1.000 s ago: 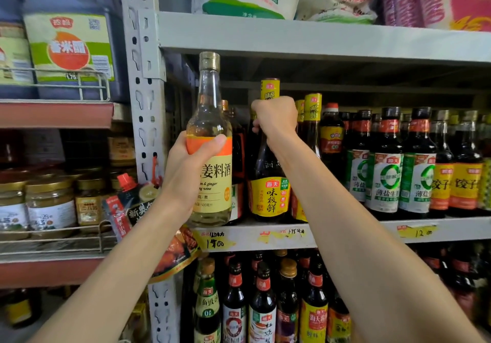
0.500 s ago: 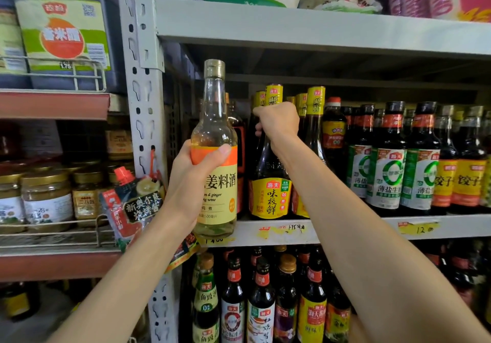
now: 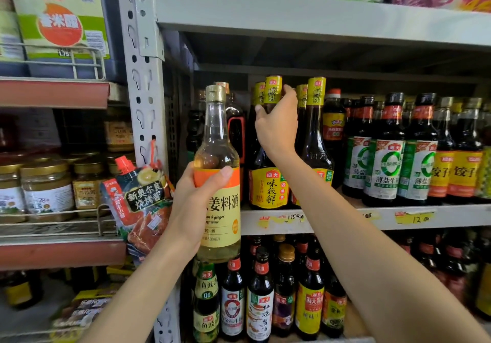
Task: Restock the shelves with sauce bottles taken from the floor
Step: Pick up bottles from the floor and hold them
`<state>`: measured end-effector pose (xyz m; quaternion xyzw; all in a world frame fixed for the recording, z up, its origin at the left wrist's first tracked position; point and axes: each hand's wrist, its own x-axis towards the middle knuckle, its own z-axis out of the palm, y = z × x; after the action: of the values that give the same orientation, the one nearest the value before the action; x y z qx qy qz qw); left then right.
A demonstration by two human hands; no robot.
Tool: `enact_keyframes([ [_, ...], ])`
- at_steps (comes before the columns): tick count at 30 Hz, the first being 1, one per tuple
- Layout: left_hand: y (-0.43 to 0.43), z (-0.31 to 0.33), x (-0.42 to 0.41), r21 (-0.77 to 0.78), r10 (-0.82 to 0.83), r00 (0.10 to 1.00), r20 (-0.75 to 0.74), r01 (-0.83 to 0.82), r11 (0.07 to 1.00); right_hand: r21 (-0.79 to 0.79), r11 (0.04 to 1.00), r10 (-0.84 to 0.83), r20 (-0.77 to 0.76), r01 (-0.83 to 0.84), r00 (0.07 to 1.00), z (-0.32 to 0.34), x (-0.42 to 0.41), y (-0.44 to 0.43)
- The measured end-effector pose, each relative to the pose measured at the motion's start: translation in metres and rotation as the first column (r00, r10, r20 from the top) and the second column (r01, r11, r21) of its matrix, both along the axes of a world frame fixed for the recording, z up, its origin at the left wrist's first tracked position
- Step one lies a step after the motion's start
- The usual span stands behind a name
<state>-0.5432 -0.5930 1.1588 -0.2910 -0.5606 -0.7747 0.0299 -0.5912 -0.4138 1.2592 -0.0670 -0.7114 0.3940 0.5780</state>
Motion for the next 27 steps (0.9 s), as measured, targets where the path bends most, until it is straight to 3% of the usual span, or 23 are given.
enact_keyframes([
  [6, -0.003, -0.008, 0.010, 0.020, -0.010, 1.000, 0.008, 0.010, 1.000, 0.187, 0.981, -0.072, 0.072, 0.057, 0.995, -0.019, 0.006, 0.001],
  [12, -0.006, -0.013, 0.017, 0.013, -0.040, 0.999, -0.013, 0.040, 0.999, 0.060, 0.994, 0.073, 0.279, -0.093, 0.958, -0.019, 0.013, 0.015],
  [19, -0.009, -0.020, 0.020, 0.010, -0.042, 0.999, -0.030, 0.042, 0.999, 0.169, 0.983, -0.108, 0.185, 0.076, 0.977, -0.026, 0.007, 0.007],
  [27, -0.006, -0.023, 0.017, -0.006, -0.051, 0.998, -0.041, 0.051, 0.999, 0.125, 0.991, 0.008, 0.234, -0.038, 0.972, -0.027, 0.017, 0.007],
])
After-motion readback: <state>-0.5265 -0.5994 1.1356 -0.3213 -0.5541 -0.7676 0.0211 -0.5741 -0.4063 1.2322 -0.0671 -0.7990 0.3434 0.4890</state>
